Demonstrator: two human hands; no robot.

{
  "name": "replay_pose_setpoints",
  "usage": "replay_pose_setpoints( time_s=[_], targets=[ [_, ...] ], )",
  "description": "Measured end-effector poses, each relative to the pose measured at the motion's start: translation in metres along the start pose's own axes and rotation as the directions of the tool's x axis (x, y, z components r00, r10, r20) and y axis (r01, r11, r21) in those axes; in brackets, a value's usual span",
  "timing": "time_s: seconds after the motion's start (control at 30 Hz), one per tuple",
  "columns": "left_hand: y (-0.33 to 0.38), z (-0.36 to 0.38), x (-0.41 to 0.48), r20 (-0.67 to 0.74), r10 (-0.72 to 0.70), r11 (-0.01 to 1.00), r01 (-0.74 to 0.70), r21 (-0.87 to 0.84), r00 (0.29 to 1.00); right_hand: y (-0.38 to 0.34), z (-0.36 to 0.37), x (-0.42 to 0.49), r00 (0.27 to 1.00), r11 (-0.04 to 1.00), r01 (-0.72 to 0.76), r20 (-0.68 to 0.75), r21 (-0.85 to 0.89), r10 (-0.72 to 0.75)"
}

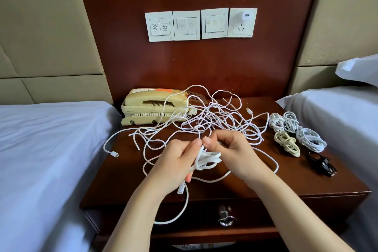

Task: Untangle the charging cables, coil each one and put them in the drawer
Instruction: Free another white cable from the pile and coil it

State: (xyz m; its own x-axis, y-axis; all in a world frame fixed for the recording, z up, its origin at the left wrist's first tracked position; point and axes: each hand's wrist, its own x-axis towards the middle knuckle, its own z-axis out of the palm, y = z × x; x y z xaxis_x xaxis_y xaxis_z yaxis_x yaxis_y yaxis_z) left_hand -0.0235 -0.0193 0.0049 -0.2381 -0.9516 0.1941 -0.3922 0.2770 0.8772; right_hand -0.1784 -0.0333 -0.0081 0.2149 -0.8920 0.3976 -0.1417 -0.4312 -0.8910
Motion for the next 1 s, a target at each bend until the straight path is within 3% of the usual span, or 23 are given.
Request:
replay_pose_setpoints(
  time_s=[0.17, 0.37, 0.47, 0.57, 0.67, 0.77, 1.0],
  targets=[
    [0.004, 0.000, -0.002, -0.201, 0.039, 0.995, -0.056, -0.084, 0.979, 0.006, 0.010, -0.004, 0.998, 0.980, 0.059, 0.037, -0.191, -0.053],
    [-0.011, -0.009, 0.003, -0.541, 0.003, 0.999, -0.021, -0.028, 0.841, -0.005, 0.039, -0.015, 0.963, 0.732, 0.249, 0.240, -0.634, -0.119],
    [-0.017, -0.014, 0.004, -0.617, 0.085, 0.994, -0.024, 0.107, 0.782, -0.008, 0.046, -0.016, 0.942, 0.589, 0.335, 0.258, -0.735, -0.214],
    [-0.018, -0.018, 0.005, -0.625, 0.202, 0.962, -0.033, 0.271, 0.754, -0.009, 0.047, -0.018, 0.922, 0.526, 0.360, 0.209, -0.771, -0.325],
    [-0.020, -0.015, 0.007, -0.575, 0.249, 0.924, -0.013, 0.383, 0.779, -0.011, 0.041, -0.016, 0.892, 0.570, 0.363, 0.098, -0.737, -0.441],
    [-0.023, -0.008, 0.007, -0.474, 0.271, 0.894, -0.035, 0.448, 0.838, -0.014, 0.031, -0.015, 0.901, 0.684, 0.300, -0.039, -0.664, -0.433],
    [-0.013, 0.007, 0.004, -0.365, 0.178, 0.977, -0.120, 0.176, 0.914, -0.012, 0.023, -0.013, 0.951, 0.885, 0.135, -0.191, -0.445, -0.242]
  ],
)
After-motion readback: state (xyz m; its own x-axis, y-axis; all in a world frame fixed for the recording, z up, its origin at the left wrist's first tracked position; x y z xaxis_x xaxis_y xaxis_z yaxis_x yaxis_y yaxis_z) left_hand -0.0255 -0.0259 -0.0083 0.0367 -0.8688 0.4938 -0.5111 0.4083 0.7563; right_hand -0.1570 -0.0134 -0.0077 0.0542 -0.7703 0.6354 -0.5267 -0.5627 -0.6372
